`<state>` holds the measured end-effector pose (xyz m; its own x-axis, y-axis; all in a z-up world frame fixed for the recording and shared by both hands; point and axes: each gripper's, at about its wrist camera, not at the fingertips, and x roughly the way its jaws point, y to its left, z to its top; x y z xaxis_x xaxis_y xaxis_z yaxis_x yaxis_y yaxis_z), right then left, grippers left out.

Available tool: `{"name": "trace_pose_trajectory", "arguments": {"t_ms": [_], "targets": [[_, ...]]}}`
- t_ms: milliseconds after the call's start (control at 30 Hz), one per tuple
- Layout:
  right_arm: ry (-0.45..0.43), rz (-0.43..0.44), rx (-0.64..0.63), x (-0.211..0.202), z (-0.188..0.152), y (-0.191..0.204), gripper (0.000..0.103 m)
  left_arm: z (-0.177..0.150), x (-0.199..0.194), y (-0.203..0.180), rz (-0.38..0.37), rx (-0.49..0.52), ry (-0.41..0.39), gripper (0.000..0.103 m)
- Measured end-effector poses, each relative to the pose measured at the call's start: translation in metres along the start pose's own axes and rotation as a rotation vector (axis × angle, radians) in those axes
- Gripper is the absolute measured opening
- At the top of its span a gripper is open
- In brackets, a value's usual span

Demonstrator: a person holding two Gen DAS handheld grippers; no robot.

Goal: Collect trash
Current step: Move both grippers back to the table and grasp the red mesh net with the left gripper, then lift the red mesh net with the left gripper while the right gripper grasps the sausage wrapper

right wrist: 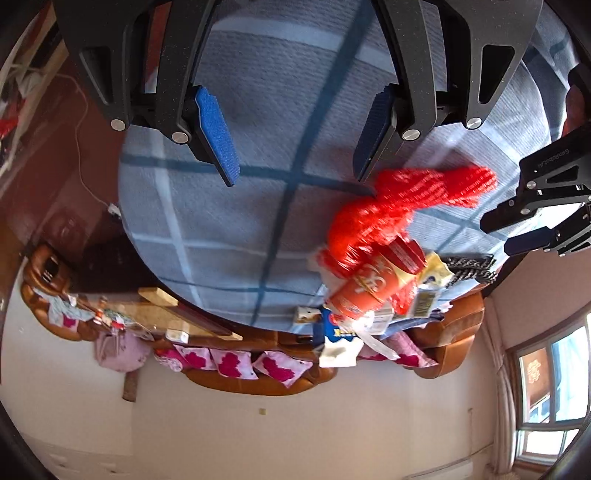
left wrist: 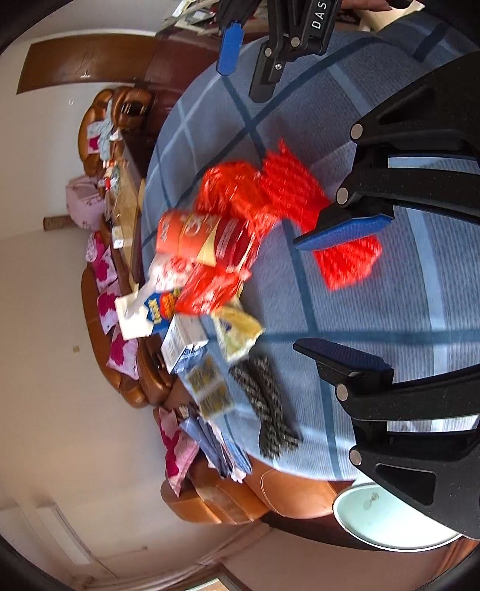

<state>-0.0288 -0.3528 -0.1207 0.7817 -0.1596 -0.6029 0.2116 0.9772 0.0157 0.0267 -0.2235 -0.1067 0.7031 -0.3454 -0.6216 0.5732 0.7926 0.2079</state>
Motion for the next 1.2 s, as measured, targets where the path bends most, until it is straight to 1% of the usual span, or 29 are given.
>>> {"name": "trace_pose_trajectory", "arguments": {"t_ms": [200, 300, 433, 500, 567, 600, 667, 700, 733, 767, 867, 1000, 1100, 1167, 1200], "targets": [[0.001, 0.005, 0.043, 0.001, -0.008, -0.010, 0.065, -0.004, 0.006, -0.021, -0.045, 0.039, 0.020, 0.049], [-0.006, 0.014, 0.044, 0.001, -0.009, -0.008, 0.067, -0.007, 0.006, -0.024, -0.061, 0.052, 0.027, 0.049], [-0.004, 0.018, 0.050, 0.002, -0.011, -0.009, 0.068, -0.010, 0.009, -0.030, -0.103, 0.073, 0.037, 0.048], [-0.003, 0.018, 0.050, 0.002, -0.011, -0.009, 0.068, -0.013, 0.011, -0.034, -0.126, 0.088, 0.044, 0.043], [-0.002, 0.016, 0.050, 0.003, -0.012, -0.009, 0.068, -0.013, 0.012, -0.036, -0.143, 0.095, 0.046, 0.034], [-0.002, 0.017, 0.051, 0.003, -0.011, -0.009, 0.068, -0.013, 0.012, -0.037, -0.153, 0.101, 0.043, 0.023], [-0.002, 0.017, 0.054, 0.004, -0.012, -0.010, 0.068, -0.013, 0.009, -0.039, -0.165, 0.119, 0.032, 0.011], [-0.004, 0.017, 0.055, 0.003, -0.012, -0.010, 0.068, -0.013, 0.007, -0.038, -0.172, 0.119, 0.025, 0.008], [-0.005, 0.017, 0.055, 0.003, -0.012, -0.010, 0.068, -0.012, 0.005, -0.037, -0.180, 0.116, 0.019, 0.002], [-0.007, 0.018, 0.058, 0.003, -0.011, -0.011, 0.068, -0.011, 0.002, -0.036, -0.184, 0.113, 0.016, 0.001], [-0.018, 0.019, 0.062, 0.000, -0.008, -0.012, 0.068, -0.008, -0.011, -0.025, -0.185, 0.081, -0.007, 0.001], [-0.036, 0.031, 0.062, -0.003, 0.003, -0.009, 0.069, -0.001, -0.033, 0.001, -0.151, 0.012, -0.061, 0.001], [-0.048, 0.058, 0.044, -0.001, 0.020, 0.003, 0.069, 0.001, -0.039, 0.015, -0.079, 0.010, -0.095, 0.001], [-0.065, 0.060, 0.037, -0.002, 0.029, 0.009, 0.069, 0.000, -0.036, 0.025, -0.062, -0.016, -0.088, 0.001], [-0.077, 0.067, 0.037, -0.003, 0.035, 0.013, 0.069, 0.000, -0.033, 0.031, -0.041, -0.037, -0.078, 0.001]]}}
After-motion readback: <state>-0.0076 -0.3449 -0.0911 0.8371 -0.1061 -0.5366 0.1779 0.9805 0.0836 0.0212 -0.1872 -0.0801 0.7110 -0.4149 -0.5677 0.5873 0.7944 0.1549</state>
